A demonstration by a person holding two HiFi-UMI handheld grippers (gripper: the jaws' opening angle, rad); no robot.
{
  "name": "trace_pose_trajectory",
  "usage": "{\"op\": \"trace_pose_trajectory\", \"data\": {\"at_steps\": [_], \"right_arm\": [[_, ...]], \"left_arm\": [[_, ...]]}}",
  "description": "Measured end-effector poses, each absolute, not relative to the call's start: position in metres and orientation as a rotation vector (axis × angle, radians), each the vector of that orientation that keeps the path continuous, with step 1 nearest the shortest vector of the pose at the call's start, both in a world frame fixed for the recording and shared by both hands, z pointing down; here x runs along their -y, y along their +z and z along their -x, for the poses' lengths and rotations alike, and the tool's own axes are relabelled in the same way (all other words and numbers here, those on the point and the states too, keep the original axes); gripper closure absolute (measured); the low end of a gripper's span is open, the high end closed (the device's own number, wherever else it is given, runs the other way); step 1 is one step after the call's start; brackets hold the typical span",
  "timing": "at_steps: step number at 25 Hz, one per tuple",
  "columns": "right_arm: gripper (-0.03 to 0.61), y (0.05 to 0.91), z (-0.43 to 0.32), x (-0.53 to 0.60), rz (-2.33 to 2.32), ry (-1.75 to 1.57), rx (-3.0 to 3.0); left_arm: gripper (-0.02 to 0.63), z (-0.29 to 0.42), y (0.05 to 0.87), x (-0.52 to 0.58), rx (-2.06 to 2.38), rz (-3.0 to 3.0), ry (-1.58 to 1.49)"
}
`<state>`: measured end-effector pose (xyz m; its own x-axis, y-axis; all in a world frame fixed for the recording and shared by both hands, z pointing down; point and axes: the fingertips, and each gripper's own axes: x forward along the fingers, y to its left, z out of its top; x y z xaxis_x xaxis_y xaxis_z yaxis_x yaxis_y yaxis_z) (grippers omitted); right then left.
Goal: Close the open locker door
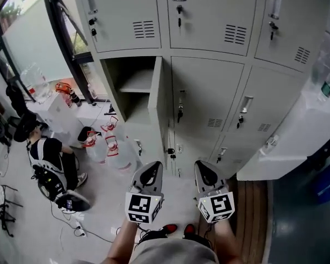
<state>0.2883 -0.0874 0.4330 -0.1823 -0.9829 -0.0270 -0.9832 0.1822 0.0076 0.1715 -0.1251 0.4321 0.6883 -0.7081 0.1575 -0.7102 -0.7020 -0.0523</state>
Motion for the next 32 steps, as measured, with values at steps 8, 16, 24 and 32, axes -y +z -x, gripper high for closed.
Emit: {"op": "trace_pose_trajectory", "data": {"at_steps": [8, 16, 24, 32], "right_arm": [[0.56, 0.427, -0.218, 0.124, 1.639, 0.049, -2.657], [0.356, 0.424, -0.188, 0.154, 1.469, 0.078, -2.776], [0.347, 0.421, -0.187, 0.175, 1.384, 0.047, -2.804], [0.379, 0.422, -0.185, 0.179, 1.331, 0.038, -2.838]], "left_arm": [[0.591, -0.089, 0.422, 0.135, 1.574, -2.697, 0.237], [0.591, -0.055, 0.425, 0.135, 1.708, -2.595, 0.244], [0.592, -0.051, 0.43, 0.14, 1.749, -2.551, 0.248], [0.591, -0.052, 0.427, 0.142, 1.795, -2.529, 0.234]]}}
